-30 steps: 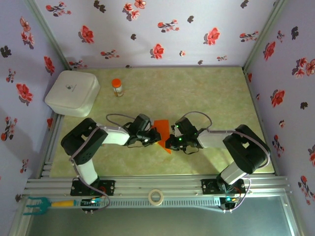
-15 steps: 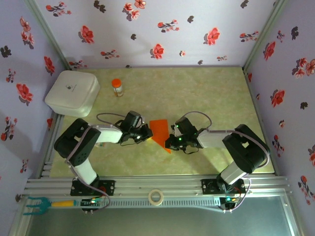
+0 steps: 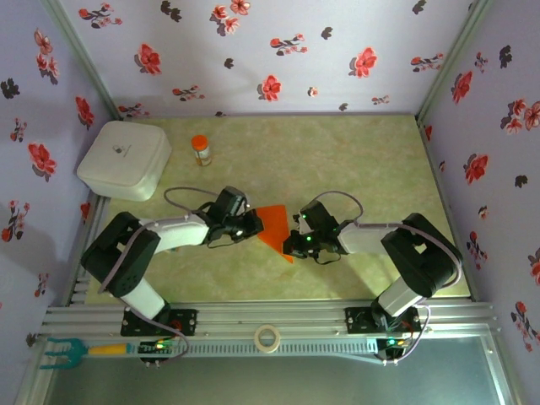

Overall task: Fold a paper plane with a square sheet of paper (pick it up from the middle)
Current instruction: Third fold the triangle at the center of the table.

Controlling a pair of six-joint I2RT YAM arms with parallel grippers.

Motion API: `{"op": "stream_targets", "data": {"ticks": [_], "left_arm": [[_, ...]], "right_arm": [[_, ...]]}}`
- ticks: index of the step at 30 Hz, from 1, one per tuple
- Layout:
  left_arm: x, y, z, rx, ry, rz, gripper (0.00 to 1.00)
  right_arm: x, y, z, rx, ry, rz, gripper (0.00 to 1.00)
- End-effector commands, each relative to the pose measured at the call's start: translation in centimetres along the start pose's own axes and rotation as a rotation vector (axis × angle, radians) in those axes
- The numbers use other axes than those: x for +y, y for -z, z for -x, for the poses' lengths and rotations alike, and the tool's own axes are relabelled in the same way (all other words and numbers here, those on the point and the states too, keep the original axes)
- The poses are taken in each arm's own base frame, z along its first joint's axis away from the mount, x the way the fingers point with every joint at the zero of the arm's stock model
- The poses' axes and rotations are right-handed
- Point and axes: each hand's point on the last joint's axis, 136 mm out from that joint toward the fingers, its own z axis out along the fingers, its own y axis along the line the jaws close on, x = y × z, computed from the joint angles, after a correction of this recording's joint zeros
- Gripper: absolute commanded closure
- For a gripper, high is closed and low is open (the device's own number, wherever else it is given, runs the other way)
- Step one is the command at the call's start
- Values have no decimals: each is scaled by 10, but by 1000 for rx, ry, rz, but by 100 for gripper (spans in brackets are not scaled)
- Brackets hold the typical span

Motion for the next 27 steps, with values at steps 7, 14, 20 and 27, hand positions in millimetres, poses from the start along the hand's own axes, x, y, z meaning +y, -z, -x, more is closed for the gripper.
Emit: {"op": "stream_targets", "data": {"ticks": [7, 14, 20, 27], "left_arm": [[13, -34, -21, 75, 0, 39, 100], [35, -39, -32, 114, 3, 102, 100], [34, -39, -32, 114, 0, 100, 100], [36, -40, -33, 122, -6, 111, 100]], "right_arm": [[-24, -1, -15, 55, -52, -90, 100], [26, 12, 6, 21, 53, 7, 100], [29, -8, 9, 55, 74, -24, 100], [-5, -16, -5, 94, 29, -93, 100]]}}
